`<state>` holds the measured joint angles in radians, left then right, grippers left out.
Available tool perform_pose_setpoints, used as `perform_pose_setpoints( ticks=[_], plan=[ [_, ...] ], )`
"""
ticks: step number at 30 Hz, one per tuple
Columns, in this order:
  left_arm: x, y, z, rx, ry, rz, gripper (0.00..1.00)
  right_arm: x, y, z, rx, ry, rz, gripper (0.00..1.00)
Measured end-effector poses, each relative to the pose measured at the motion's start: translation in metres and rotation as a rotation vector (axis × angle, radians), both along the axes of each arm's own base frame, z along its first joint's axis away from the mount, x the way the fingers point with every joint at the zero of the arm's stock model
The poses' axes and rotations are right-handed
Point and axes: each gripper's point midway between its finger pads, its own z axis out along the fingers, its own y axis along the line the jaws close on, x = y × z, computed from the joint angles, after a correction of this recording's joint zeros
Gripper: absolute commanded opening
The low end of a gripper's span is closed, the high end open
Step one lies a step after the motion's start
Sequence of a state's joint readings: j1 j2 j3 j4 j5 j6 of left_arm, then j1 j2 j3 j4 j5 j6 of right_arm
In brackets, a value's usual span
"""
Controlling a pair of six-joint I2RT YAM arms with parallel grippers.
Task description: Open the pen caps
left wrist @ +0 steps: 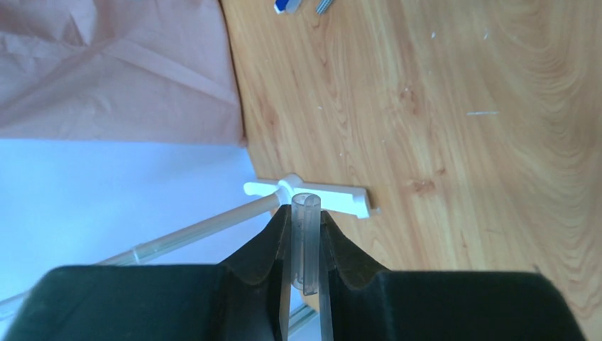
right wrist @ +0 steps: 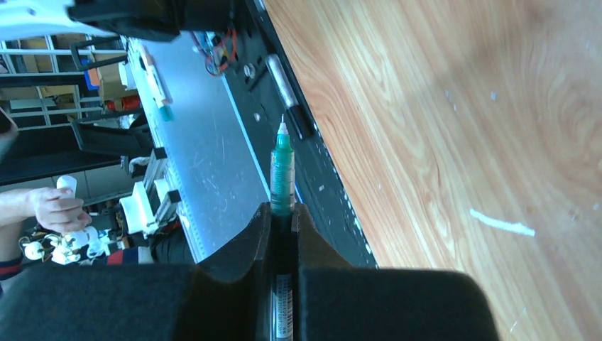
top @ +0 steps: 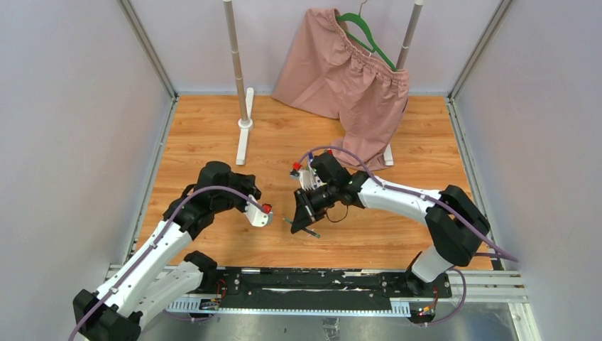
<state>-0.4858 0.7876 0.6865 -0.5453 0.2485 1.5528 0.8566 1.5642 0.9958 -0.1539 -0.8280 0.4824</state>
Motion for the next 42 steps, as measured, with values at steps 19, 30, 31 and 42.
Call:
perform_pose_setpoints(
  ticks=[19, 30, 31, 42],
  plan=[
    [-0.011, 0.014, -0.104, 0.077, 0.585, 0.371, 0.0, 0.093, -0.15, -0.068, -0.571, -0.494, -0.594, 0.0],
    [0.008, -0.005, -0.134, -0.001, 0.723, 0.52, 0.04, 0.11, -0.191, -0.108, -0.776, -0.586, -0.717, 0.15],
    [0.007, -0.006, -0.138, -0.003, 0.732, 0.524, 0.09, 0.111, -0.19, -0.111, -0.777, -0.585, -0.717, 0.16],
    [-0.006, -0.007, -0.165, -0.013, 0.788, 0.526, 0.4, 0.123, -0.178, -0.114, -0.726, -0.599, -0.741, 0.3]
  ],
)
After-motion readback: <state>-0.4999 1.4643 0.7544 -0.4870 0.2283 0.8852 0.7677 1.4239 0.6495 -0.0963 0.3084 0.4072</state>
